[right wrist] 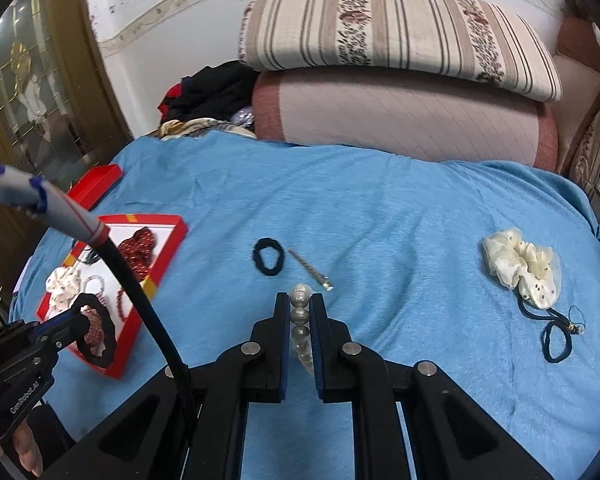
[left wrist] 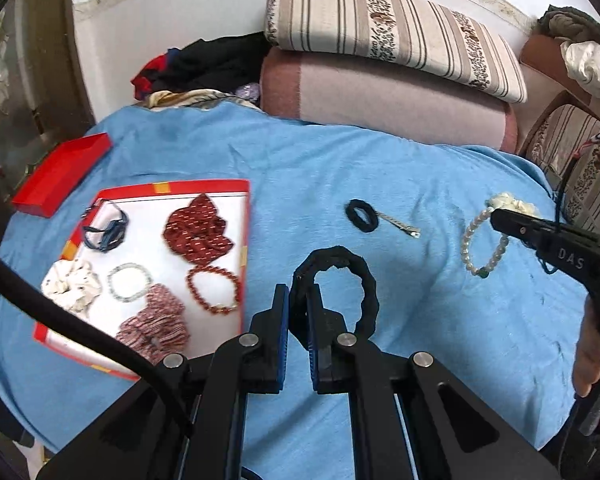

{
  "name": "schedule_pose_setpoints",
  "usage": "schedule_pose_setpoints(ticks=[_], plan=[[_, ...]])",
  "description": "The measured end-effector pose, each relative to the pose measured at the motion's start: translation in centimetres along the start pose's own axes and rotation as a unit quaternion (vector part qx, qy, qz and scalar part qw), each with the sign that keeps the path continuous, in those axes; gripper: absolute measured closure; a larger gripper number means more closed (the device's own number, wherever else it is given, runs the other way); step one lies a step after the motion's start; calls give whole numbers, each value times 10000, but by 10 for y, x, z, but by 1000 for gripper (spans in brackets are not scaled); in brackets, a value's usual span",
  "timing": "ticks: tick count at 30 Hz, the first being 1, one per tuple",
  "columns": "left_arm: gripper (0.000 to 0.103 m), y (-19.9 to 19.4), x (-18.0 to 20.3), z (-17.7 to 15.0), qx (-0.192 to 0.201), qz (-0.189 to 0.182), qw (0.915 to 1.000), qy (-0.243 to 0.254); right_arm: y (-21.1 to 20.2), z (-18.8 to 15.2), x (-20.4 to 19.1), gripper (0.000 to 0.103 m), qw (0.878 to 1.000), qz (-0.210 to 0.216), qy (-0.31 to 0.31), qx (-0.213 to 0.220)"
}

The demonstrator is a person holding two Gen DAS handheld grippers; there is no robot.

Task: Organize jewelry
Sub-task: 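Carry the black hair tie and pearl bracelet into the red-rimmed tray and open both tools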

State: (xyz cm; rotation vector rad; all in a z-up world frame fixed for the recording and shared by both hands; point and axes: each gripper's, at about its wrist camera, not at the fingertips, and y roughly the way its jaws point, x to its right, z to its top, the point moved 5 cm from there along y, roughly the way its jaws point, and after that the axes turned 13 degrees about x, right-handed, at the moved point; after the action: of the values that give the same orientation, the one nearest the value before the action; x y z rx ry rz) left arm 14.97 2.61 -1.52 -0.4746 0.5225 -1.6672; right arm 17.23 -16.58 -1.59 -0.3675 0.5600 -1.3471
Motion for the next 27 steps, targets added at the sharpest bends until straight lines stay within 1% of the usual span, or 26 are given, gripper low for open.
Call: schedule_pose_setpoints(ticks=[11,17,23,27], plan=[[95,-27,-37,-1,242,399,9988,-115,-14,2,-51,93,9992,297,-283,16],[95,-30,-63,-6,241,530,9980,-252,-9,2,-85,93,9974,521,-501,-45],[95,-27,-106,-12,137,736,9961,-462,3,5,-125,93,9943,750,-747,-108],[95,-23,-144,-14,72,996,9934,-571,15,8,-154,93,9917,904,-903,-159]])
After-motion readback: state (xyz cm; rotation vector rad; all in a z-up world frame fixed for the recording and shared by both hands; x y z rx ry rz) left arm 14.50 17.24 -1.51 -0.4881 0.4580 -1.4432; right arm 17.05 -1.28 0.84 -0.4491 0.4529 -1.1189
